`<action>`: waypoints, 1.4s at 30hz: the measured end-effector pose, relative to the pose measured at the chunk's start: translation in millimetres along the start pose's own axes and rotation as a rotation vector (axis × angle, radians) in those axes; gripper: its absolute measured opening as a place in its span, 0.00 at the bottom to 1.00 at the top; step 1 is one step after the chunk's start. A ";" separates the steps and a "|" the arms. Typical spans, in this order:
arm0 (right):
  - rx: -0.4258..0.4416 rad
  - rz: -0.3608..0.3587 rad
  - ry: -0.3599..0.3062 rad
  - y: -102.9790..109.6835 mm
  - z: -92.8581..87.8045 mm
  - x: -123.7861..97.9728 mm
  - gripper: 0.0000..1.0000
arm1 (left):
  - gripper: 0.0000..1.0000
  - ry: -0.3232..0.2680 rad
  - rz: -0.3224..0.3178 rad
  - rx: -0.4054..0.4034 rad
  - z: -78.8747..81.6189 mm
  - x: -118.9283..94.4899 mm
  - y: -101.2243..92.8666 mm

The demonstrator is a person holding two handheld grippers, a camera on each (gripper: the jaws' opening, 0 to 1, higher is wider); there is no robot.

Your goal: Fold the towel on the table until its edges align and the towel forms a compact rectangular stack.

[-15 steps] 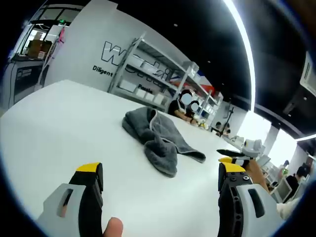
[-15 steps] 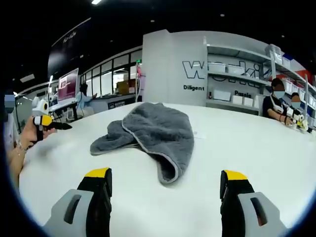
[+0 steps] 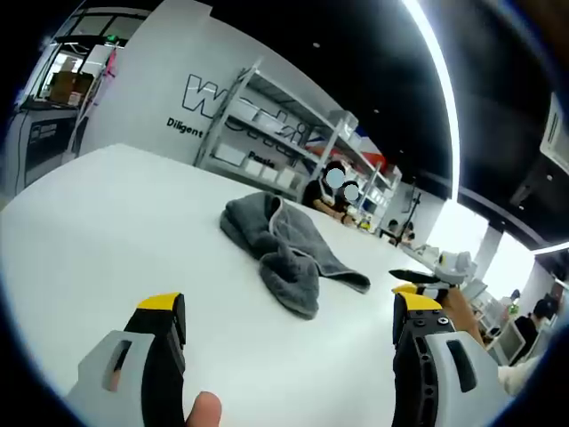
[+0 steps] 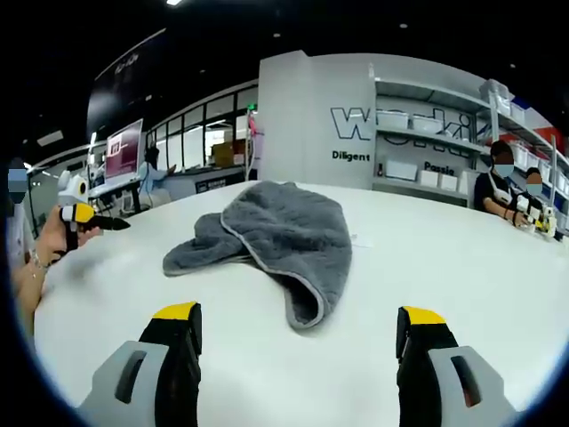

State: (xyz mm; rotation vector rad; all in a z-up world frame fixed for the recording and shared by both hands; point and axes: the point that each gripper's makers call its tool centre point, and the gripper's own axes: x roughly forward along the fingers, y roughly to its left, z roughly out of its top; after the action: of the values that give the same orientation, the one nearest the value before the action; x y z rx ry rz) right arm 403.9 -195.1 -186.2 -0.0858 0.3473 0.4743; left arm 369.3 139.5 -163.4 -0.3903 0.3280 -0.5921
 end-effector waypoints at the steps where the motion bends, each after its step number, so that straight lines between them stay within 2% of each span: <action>1: 0.000 0.000 0.000 0.0 0.0 0.1 0.92 | 0.95 0.000 0.000 0.000 0.2 0.0 0.1; 33: -0.013 0.010 0.017 4.4 -4.5 3.0 0.92 | 0.95 0.005 0.003 0.003 -1.8 2.1 0.2; 38: -0.014 0.012 0.017 5.7 -5.0 2.0 0.92 | 0.94 0.038 0.041 0.049 -11.3 8.2 1.9; 42: -0.013 0.014 0.015 6.3 -4.2 1.8 0.92 | 0.92 0.039 0.061 0.081 -15.3 15.1 1.2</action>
State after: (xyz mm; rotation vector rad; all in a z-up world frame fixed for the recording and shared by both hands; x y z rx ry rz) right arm 401.2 -189.4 -190.7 -0.1002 0.3600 0.4905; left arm 375.5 127.4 -180.1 -0.2901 0.3513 -0.5519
